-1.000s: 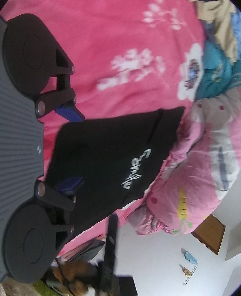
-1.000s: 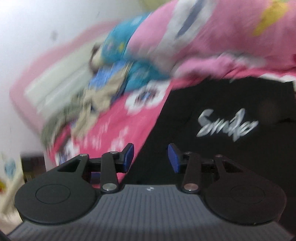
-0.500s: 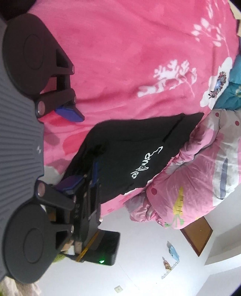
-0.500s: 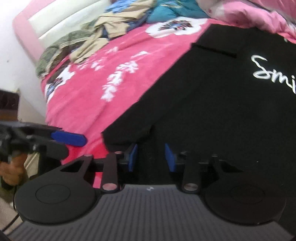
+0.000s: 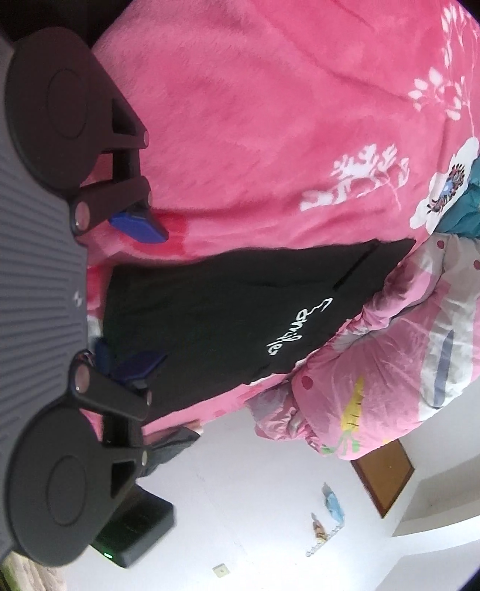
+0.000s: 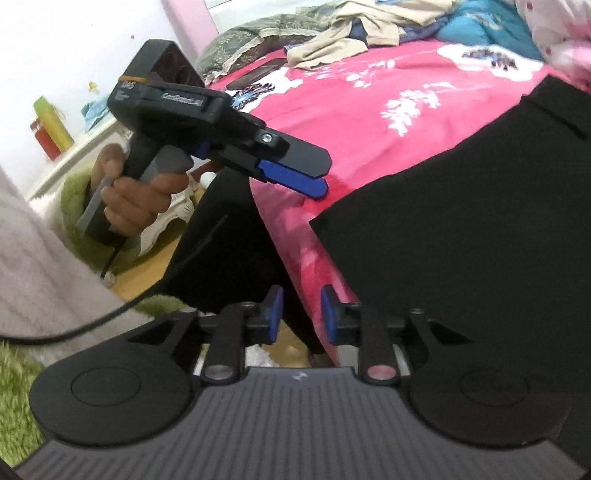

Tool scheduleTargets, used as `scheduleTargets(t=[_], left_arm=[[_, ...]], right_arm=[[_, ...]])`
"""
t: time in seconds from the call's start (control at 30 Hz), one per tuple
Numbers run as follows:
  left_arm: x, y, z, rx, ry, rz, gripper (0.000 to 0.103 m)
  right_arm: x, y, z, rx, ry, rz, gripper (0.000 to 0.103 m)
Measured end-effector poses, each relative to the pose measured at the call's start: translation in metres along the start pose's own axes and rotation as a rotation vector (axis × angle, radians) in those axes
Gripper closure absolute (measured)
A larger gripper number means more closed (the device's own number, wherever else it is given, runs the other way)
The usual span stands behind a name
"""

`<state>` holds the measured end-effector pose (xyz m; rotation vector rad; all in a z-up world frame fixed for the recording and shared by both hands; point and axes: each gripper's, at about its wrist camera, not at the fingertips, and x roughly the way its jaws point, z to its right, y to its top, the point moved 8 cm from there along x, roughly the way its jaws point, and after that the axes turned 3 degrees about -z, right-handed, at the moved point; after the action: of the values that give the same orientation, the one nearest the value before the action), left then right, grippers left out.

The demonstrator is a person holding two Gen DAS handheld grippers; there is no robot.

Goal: Fold clothes

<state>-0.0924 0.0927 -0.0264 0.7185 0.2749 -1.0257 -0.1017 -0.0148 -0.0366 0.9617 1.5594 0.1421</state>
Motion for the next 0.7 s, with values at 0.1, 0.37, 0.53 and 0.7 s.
scheduleTargets(t=[0.1,0.37,0.53,0.7], left_arm=[[0.007,-0.003,0.004,0.044,0.041,-0.013,0.038],[0.022,-0.017,0.023,0.246,0.267,0.02,0.06],[0.022,-0.022,0.031,0.322,0.337,0.044,0.085],[0.021,-0.024,0.038,0.37,0.325,0.054,0.094]], right_arm=[[-0.011,0.006,0.011,0.037,-0.048,0.046,0.075],[-0.027,0.024,0.062,0.319,-0.09,0.186,0.07],[-0.017,0.036,0.089,0.508,-0.06,0.206,0.07],[0.007,0.05,0.074,0.502,-0.032,0.135,0.07]])
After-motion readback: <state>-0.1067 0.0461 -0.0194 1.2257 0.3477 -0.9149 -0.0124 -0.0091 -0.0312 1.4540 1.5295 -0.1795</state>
